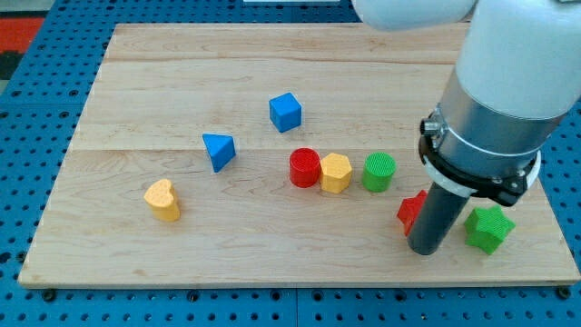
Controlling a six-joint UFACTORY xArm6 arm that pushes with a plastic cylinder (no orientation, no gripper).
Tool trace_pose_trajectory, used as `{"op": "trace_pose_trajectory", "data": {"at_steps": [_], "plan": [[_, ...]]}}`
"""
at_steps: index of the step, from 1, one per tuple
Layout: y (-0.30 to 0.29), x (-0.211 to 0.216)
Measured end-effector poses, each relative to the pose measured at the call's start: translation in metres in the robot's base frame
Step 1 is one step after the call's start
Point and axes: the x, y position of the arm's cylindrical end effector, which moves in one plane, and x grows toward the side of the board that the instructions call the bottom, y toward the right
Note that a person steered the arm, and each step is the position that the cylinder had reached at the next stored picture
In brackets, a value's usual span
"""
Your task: Move the red star right to the triangle
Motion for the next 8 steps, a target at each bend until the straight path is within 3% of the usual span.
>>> {"op": "trace_pose_trajectory", "data": {"at_steps": [2, 4, 7, 8], "plan": [[0.016, 0.01], [0.045, -0.009], [-0.075, -0.012], [-0.044, -0.012]]}}
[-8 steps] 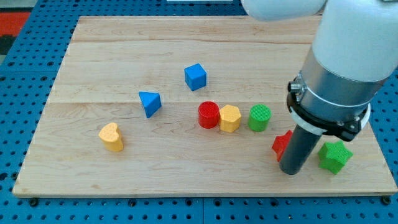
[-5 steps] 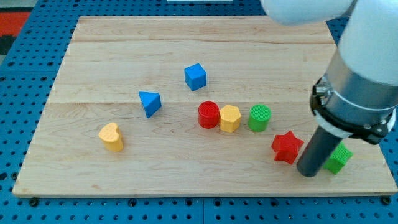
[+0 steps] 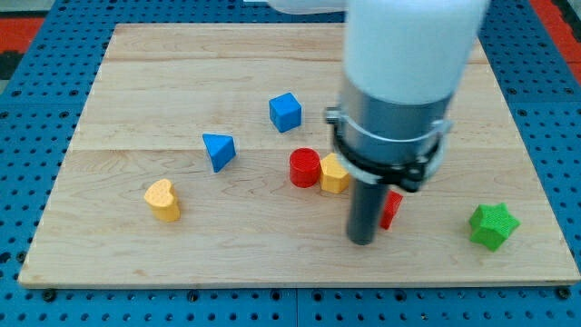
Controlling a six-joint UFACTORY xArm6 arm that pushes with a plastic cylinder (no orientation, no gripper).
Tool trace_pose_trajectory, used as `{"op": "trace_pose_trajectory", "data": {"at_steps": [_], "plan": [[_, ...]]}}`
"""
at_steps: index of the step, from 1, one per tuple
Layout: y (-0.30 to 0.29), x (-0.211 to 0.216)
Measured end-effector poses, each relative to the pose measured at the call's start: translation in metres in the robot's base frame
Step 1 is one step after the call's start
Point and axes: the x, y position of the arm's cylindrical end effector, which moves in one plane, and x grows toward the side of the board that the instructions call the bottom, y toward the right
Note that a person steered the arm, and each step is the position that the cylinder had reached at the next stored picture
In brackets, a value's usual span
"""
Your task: Move the red star right to the triangle
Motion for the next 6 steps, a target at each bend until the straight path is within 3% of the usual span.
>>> {"op": "trace_pose_trajectory", "data": {"at_steps": [1, 3, 5, 6], "plan": [[0.06, -0.003], [0.058, -0.033], [-0.048, -0.001], [-0.072, 0.003]]}}
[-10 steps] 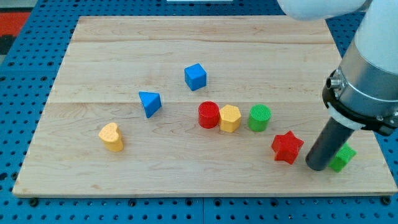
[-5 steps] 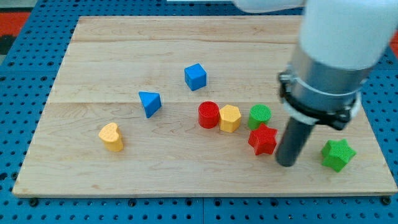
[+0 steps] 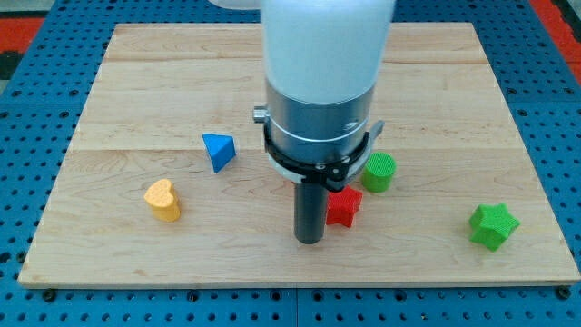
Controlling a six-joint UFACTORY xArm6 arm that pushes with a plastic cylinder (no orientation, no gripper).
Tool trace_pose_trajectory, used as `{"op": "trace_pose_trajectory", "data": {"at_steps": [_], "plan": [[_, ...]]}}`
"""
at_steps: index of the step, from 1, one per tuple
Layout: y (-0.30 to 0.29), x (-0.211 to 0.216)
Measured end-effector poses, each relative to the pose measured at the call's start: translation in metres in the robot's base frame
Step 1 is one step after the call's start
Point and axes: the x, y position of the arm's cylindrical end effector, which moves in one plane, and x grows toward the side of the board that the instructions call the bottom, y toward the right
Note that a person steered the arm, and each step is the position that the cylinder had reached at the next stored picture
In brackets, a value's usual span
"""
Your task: Move the red star right to the triangle
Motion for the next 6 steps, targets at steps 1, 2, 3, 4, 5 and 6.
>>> {"op": "trace_pose_trajectory", "data": {"at_steps": [1, 2, 3, 4, 5, 6], "plan": [[0.064, 0.002], [0.077, -0.034], [0.06, -0.053], [0.015, -0.028], [0.008, -0.025], [0.008, -0.022]]}}
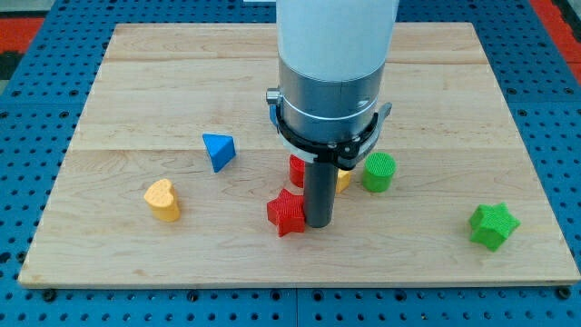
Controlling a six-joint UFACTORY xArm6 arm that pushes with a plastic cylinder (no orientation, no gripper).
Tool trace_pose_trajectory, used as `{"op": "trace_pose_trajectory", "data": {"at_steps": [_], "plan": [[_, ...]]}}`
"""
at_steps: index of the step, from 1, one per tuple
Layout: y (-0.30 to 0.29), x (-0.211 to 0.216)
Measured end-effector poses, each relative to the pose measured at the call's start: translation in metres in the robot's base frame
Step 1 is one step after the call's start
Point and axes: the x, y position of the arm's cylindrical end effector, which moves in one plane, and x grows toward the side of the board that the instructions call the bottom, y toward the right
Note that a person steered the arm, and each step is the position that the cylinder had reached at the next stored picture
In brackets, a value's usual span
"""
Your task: Move the red star right to the triangle
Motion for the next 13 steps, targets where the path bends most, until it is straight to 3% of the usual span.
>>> {"op": "trace_pose_trajectory", "data": {"at_steps": [3, 4, 6, 8, 11, 13], "plan": [[-0.037, 0.022], [-0.063, 0.003], [-0.063, -0.047], [-0.067, 0.002], [-0.1, -0.052], [-0.09, -0.047]]}}
